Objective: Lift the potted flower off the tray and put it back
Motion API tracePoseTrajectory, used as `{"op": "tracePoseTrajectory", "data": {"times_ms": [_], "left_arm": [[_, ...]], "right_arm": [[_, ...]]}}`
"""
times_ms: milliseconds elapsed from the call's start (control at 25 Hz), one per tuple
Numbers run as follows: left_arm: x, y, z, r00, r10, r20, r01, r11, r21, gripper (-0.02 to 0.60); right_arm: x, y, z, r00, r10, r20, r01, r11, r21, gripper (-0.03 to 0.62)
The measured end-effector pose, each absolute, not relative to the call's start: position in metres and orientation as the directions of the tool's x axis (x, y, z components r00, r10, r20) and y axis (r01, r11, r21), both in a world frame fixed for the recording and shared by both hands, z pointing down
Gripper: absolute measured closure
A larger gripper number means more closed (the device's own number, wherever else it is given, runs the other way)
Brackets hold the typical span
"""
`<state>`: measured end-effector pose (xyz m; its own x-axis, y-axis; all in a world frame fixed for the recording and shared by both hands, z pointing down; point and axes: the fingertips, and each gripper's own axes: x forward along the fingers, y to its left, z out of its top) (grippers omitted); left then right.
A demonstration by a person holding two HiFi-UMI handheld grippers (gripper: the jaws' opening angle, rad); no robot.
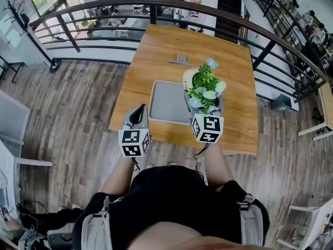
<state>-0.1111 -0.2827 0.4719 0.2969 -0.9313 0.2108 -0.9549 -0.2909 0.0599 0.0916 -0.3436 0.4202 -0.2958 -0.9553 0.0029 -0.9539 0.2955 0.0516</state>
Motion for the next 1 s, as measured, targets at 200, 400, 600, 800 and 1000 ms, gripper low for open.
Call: {"op": "tracePoseTrajectory", "data": {"times_ms": [200, 400, 600, 800, 1000], "left_arm": [[-0.099, -0.287, 0.467, 0.325, -0.924, 0.204, -0.946, -0.320, 0.056, 0.566], [-0.089, -0.287, 0.466, 0.352, -0.914, 0.205, -0.936, -0.350, 0.047, 0.566], [-0.086, -0.283, 0.465, 0.359, -0.910, 0.207, -0.932, -0.359, 0.042, 0.566], [-0.089, -0.278, 0.464, 0.357, -0.910, 0.210, -0.933, -0.357, 0.036, 0.566], [-0.093, -0.275, 0.462, 0.345, -0.916, 0.206, -0.938, -0.345, 0.034, 0.566]], "right_arm": [[0.106, -0.321, 0.415, -0.276, -0.961, -0.003, -0.961, 0.276, 0.030, 0.128], [0.117, -0.313, 0.415, -0.248, -0.969, -0.009, -0.968, 0.247, 0.029, 0.128], [0.120, -0.308, 0.414, -0.243, -0.970, -0.009, -0.970, 0.242, 0.029, 0.128], [0.120, -0.304, 0.414, -0.239, -0.971, -0.010, -0.971, 0.239, 0.032, 0.128], [0.118, -0.304, 0.414, -0.244, -0.970, -0.011, -0.969, 0.244, 0.027, 0.128]]}}
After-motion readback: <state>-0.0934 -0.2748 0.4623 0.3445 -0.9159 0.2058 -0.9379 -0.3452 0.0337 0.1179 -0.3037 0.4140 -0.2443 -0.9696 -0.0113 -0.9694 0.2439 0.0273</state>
